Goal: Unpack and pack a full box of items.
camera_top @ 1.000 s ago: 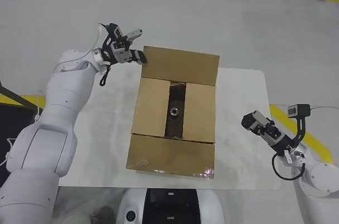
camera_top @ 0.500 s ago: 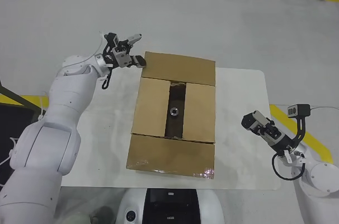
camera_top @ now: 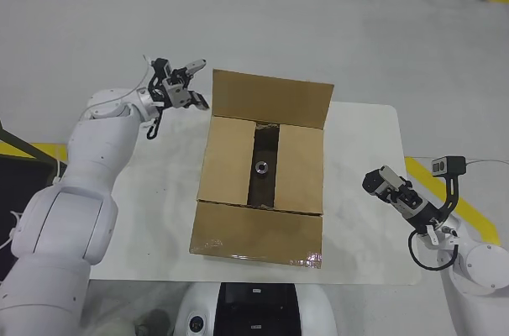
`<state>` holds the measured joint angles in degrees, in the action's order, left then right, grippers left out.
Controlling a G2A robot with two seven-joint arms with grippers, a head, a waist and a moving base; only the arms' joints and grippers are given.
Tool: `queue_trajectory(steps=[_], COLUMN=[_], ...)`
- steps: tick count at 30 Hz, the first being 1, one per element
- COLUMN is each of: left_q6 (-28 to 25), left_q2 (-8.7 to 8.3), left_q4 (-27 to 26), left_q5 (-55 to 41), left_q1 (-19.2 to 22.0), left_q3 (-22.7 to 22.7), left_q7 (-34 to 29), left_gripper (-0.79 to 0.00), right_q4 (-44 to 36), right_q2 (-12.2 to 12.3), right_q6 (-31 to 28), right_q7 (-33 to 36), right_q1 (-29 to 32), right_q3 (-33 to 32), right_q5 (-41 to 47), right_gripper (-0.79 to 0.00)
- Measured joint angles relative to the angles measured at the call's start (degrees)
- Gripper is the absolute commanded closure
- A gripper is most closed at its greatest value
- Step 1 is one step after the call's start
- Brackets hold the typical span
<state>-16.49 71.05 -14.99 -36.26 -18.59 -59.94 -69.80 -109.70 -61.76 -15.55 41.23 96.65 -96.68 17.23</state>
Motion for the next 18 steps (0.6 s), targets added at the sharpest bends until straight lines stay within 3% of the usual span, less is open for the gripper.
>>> queue_trajectory(steps=[5,12,18], left_q6=[-3.8,-9.7,-5.0], left_q2=[-1.03,-3.83,-7.14], left_q4=[-1.2,-4.2,-11.8], left_q5=[-0.3,-0.1,0.1], left_q1=[0.6,0.0,-3.2], left_q3=[-1.6,-4.9,-8.0], left_q7=[-0.5,-4.3,-13.1], left_gripper=[-0.785,-0.785,-0.785], right_q4=[0.0,0.0,0.0], right_q2=[0.0,0.0,0.0], right_q6=[0.0,0.0,0.0], right_q7=[0.0,0.0,0.0], right_q1=[0.0,0.0,0.0], right_q3=[0.0,0.0,0.0], right_q5=[0.0,0.0,0.0], right_gripper=[-0.785,-0.785,-0.785])
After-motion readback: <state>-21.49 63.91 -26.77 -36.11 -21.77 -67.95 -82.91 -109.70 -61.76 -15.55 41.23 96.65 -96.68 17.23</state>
